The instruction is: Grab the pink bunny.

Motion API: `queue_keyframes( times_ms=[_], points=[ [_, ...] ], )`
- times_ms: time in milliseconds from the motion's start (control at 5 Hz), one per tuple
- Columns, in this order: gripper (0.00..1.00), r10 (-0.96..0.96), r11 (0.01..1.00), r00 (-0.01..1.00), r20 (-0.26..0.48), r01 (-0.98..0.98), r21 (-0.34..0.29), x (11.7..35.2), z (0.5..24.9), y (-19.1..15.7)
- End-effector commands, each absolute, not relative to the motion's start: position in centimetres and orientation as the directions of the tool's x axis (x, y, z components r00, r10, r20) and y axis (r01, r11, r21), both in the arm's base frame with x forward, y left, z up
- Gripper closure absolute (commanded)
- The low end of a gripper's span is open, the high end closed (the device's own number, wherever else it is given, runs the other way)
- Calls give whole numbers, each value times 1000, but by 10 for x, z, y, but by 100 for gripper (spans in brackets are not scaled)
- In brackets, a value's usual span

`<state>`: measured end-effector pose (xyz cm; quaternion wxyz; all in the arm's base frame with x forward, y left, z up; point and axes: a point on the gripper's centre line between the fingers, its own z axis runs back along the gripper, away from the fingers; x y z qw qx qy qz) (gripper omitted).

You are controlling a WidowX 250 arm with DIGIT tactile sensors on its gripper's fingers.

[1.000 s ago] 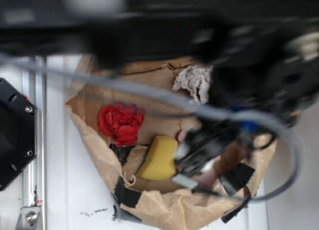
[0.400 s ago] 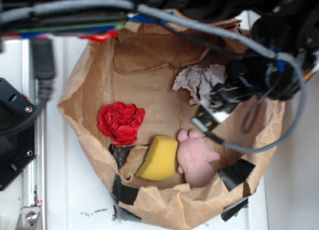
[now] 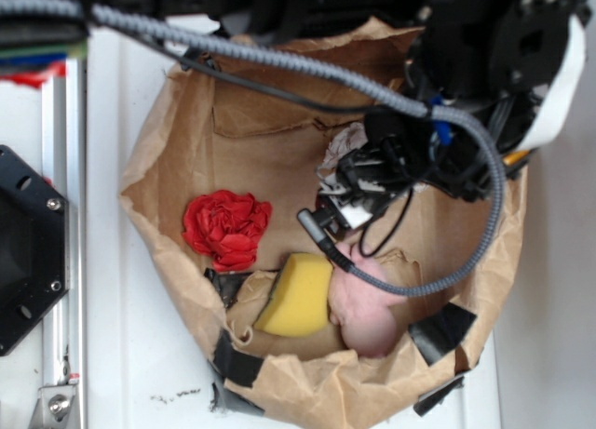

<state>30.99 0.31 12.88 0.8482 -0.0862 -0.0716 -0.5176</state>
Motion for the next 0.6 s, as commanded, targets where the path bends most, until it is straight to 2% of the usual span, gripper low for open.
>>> queue_keyframes(
  times_ms=[0, 200, 400],
  points=[
    [0, -937, 296, 265, 229, 948, 113, 302, 113, -35],
    [0, -943, 274, 243, 228, 955, 115, 289, 107, -44],
    [0, -933, 299, 262, 247, 946, 126, 287, 96, -54]
  ],
)
